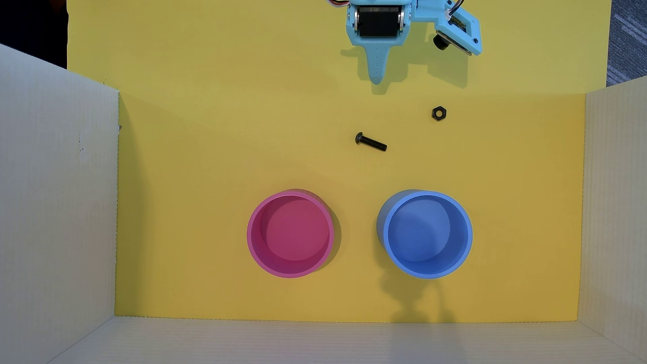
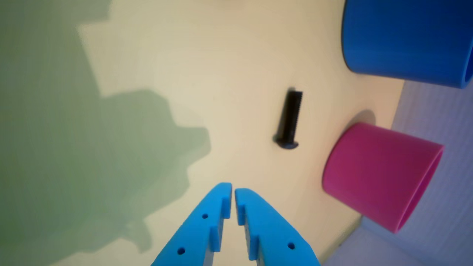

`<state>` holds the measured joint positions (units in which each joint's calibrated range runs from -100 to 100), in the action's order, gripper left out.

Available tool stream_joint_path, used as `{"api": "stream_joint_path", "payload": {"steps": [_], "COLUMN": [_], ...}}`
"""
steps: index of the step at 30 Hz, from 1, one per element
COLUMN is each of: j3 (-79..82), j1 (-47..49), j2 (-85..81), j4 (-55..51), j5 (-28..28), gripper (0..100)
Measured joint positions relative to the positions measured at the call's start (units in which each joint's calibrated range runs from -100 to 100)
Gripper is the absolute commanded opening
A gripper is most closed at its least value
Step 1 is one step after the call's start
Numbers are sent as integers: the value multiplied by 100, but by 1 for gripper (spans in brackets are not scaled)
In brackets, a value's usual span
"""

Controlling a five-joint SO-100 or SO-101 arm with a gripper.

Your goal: Pick up the bolt and place it in the pink box

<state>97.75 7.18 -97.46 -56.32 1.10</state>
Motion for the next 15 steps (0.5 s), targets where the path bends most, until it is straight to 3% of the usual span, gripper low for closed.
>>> {"api": "stream_joint_path", "payload": {"steps": [15], "j3": [0], "j1": [0], "j2": [0], "j4": [-34], "j5": [0], "gripper": [1]}}
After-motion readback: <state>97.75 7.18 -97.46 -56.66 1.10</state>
